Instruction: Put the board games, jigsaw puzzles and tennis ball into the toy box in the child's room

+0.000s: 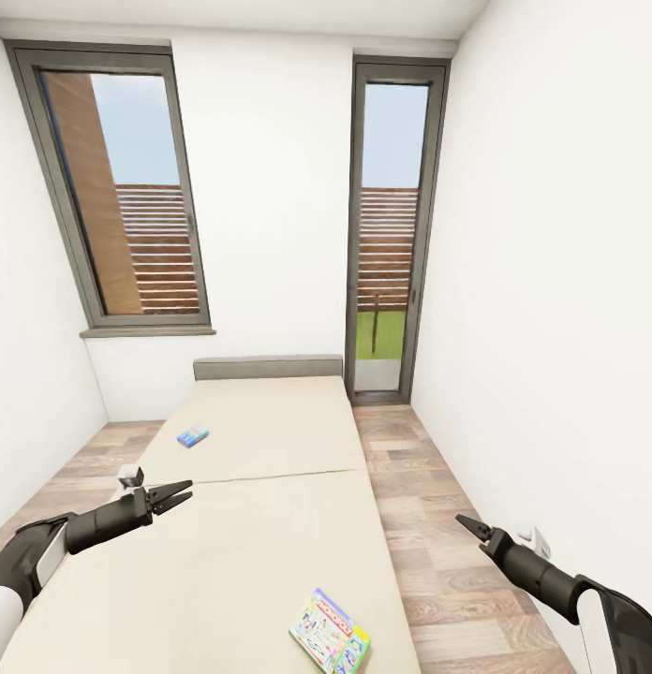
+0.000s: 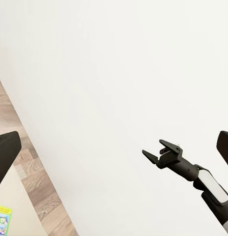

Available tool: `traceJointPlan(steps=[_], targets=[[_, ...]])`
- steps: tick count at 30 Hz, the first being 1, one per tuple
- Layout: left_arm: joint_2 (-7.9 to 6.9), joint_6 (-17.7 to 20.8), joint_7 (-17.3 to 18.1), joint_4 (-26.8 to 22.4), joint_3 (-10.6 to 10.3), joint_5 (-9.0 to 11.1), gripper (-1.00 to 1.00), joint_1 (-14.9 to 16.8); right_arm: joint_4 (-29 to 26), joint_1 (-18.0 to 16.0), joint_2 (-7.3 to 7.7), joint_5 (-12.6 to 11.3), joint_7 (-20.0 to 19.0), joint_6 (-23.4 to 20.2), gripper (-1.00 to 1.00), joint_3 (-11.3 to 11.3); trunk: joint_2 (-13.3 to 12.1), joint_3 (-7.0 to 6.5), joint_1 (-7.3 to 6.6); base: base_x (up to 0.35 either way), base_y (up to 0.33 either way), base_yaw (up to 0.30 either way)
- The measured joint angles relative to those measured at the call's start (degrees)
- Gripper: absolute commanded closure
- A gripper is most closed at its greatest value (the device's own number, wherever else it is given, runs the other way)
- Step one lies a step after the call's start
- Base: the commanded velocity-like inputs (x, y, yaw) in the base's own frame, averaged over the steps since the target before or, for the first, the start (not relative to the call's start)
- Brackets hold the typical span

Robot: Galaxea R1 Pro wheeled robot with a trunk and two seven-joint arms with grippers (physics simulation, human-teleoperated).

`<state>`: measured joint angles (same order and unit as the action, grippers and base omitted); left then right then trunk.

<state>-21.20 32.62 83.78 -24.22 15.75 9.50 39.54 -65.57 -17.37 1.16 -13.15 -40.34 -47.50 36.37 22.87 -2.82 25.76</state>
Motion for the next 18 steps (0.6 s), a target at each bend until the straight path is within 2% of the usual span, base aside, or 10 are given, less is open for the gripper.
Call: traceJointPlan(steps=[18], targets=[[0.02,0.0,-0.02,0.01,0.01,-0.05,-1.0,0.02,0.01,0.0,-0.12,0.19,0.0,0.01,-1.0,-0.09,0.0,0.0,0.0,0.0,0.109,0.0]])
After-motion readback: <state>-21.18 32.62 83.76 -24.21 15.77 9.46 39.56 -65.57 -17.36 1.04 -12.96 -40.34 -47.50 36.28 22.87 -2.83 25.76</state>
